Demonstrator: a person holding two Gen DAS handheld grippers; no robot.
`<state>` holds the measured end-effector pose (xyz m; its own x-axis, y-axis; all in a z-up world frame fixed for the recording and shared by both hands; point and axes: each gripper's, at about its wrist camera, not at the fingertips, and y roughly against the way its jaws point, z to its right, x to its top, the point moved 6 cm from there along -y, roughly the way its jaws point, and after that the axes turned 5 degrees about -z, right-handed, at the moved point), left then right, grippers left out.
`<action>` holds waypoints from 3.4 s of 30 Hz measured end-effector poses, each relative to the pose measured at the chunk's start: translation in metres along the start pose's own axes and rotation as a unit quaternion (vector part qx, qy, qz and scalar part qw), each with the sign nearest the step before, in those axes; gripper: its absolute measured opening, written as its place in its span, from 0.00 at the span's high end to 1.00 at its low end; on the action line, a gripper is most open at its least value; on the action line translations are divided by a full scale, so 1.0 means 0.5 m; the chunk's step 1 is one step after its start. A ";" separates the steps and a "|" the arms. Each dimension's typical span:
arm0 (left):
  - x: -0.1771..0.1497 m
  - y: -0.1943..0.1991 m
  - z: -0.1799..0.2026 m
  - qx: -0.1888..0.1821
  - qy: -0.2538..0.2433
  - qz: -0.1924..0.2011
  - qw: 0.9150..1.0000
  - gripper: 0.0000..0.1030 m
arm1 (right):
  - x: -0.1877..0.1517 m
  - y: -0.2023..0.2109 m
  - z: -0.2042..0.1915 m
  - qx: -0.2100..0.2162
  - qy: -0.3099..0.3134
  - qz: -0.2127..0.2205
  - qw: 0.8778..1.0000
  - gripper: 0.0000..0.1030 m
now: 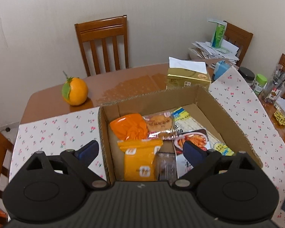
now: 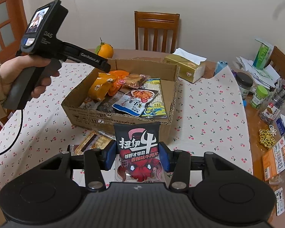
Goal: Organize snacks
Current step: 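Carry orange pouch to the box and open left gripper inside, then carry black jerky bag over the box and open right gripper, then move left tool toward small red snack packet while right tool moves to wrapped bread loaf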
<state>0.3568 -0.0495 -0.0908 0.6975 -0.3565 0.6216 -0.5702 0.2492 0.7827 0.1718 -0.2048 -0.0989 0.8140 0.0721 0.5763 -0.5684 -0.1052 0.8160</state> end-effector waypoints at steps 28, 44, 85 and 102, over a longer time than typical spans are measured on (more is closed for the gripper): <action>-0.276 0.198 -0.029 0.068 0.061 0.009 0.996 0.02 | 0.230 -0.190 0.027 -0.009 0.038 0.000 0.999 0.49; -0.306 0.200 -0.074 0.082 0.095 -0.009 0.992 0.02 | 0.308 -0.249 0.040 -0.037 0.030 0.019 0.999 0.00; -0.339 0.167 -0.075 0.069 0.067 -0.041 0.994 0.02 | -0.040 -0.303 -0.100 -0.050 -0.088 -0.113 0.988 0.00; -0.341 0.031 0.067 -0.005 -0.086 -0.083 0.993 0.02 | -0.085 -0.283 -0.008 -0.048 -0.041 -0.128 0.990 0.00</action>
<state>0.2145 -0.0151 -0.1856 0.6965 -0.5422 0.4699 -0.4483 0.1825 0.8751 0.2173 -0.1891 -0.2389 0.9376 0.0032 0.3476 -0.3476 0.0006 0.9376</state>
